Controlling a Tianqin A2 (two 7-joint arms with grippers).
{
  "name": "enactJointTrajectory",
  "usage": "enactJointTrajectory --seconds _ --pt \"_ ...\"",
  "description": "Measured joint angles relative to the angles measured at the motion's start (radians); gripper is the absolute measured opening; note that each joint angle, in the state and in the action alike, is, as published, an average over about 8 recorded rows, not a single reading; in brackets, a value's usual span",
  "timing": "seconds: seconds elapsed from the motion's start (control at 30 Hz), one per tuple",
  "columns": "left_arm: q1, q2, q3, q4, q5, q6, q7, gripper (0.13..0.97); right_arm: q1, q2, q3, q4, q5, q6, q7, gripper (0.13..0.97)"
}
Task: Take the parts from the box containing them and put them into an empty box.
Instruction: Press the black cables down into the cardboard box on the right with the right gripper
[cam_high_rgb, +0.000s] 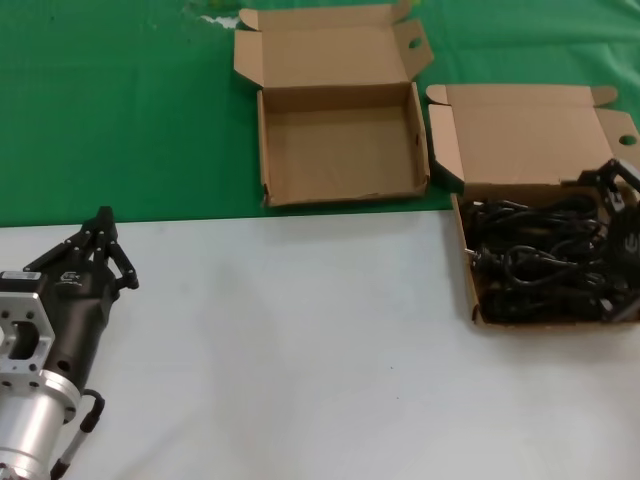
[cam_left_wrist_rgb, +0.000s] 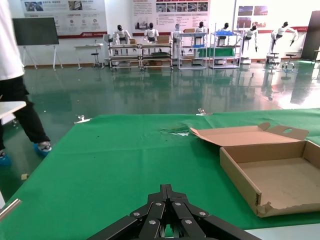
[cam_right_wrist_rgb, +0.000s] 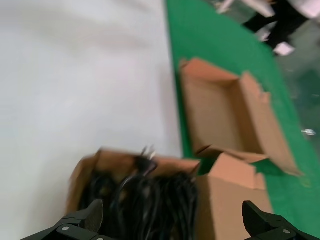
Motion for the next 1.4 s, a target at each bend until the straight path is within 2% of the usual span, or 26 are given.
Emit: enactJointTrajectory --seconds 0.33,0.8,1.1,1.4 --pt "0.0 0.0 0.0 0.0 0.0 0.0 0.0 0.139 0.119 -0.021 -0.063 -0.145 -0.1 -0.097 -0.141 0.966" --pt "0.0 0.0 0.0 0.0 0.0 0.0 0.0 0.139 0.131 -0.07 -0.05 -0.26 -0.123 -0.051 -0.345 0.957" --pt "0.0 0.0 0.0 0.0 0.0 0.0 0.0 0.139 0.112 -0.077 -0.039 -0.261 -0.12 -0.039 -0.355 0.888" --pt "0.0 0.0 0.0 0.0 0.0 0.0 0.0 0.139 0.108 -0.078 -0.028 -0.261 -0.117 -0.034 -0.36 0.753"
